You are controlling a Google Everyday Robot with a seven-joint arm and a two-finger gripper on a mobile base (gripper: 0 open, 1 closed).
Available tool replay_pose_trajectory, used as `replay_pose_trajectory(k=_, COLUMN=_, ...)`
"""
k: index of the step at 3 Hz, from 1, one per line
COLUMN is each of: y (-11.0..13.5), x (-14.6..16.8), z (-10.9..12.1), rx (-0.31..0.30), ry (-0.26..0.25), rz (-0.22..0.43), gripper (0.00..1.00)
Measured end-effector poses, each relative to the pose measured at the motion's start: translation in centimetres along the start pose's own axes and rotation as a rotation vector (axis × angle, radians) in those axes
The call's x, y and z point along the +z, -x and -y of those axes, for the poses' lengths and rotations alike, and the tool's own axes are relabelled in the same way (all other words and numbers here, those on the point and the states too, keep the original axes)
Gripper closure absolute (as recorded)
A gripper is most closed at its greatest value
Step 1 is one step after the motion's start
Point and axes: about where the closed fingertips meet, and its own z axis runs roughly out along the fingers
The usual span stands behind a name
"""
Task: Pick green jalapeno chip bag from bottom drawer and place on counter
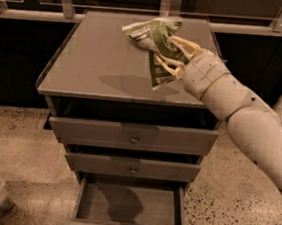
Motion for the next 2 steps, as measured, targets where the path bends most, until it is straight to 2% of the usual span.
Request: replay_pose_trajectory(k=2, y=-3.4, x=2.9, z=-0.9, rx=0.099, ry=0.107, rz=-0.015, gripper=1.0)
